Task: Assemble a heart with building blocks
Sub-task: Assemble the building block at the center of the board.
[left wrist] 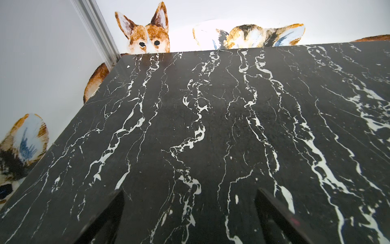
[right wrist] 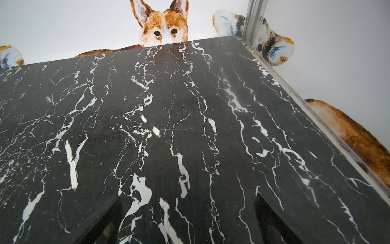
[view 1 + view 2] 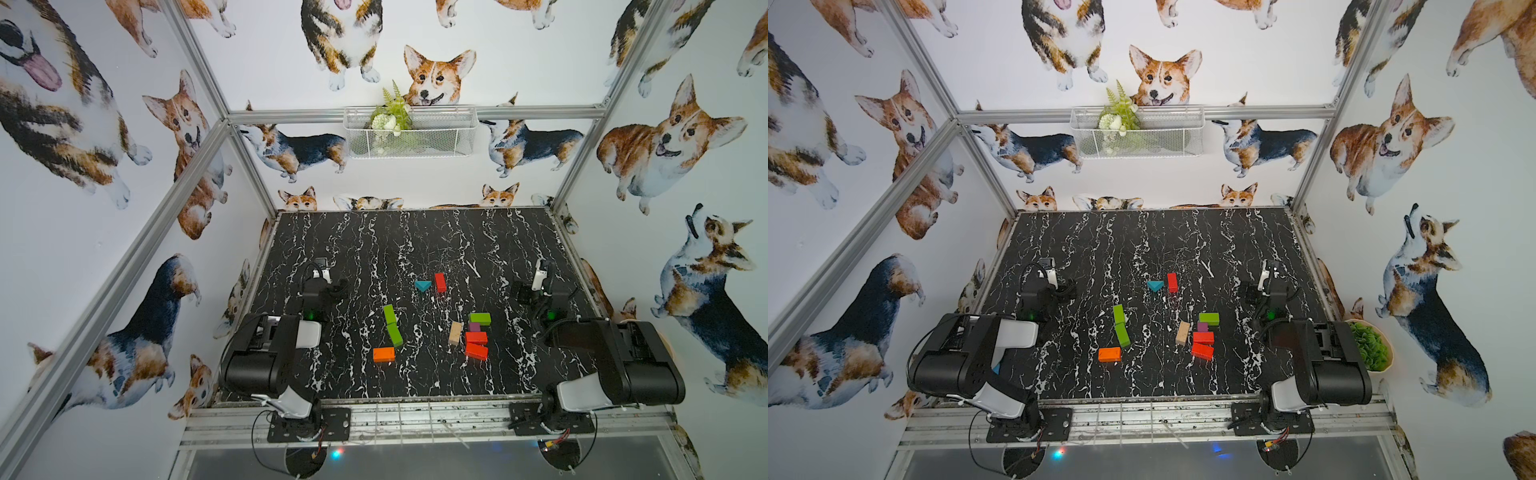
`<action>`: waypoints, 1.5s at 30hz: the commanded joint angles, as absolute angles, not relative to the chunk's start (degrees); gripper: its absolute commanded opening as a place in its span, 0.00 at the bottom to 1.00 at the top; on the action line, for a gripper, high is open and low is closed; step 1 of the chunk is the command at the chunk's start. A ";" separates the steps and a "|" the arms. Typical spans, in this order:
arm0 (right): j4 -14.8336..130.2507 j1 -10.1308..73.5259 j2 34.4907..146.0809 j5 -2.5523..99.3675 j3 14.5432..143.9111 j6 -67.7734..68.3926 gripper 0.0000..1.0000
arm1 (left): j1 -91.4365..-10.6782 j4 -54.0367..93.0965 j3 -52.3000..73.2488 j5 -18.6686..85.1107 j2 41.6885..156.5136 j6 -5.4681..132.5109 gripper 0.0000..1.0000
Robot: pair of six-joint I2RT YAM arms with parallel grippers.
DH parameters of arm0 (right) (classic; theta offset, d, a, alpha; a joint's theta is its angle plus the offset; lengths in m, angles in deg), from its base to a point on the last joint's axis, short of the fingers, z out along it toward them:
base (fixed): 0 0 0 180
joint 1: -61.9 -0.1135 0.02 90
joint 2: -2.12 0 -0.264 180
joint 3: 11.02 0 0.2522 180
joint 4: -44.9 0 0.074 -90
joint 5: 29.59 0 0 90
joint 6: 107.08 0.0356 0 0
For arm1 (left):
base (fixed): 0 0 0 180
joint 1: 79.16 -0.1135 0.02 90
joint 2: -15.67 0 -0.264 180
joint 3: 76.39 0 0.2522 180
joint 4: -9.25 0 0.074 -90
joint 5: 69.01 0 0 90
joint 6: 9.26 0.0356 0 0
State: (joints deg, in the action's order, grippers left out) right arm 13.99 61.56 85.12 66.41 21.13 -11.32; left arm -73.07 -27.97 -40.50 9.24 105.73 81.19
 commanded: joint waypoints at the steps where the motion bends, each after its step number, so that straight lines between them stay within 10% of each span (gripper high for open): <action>1: 11.15 61.55 85.18 66.32 21.39 -12.01 1.00 | -73.01 -29.53 -40.35 8.82 105.58 81.92 1.00; 37: 10.15 61.47 84.73 67.30 21.30 -11.91 1.00 | -73.62 -29.44 -40.32 9.82 105.58 81.69 1.00; 42: 51.09 60.21 67.42 81.14 38.16 -1.65 1.00 | -78.75 -14.00 -34.19 24.51 99.75 80.81 1.00; 45: 71.16 60.14 59.58 78.95 50.69 2.74 1.00 | -79.09 9.81 -20.49 16.03 93.37 76.50 1.00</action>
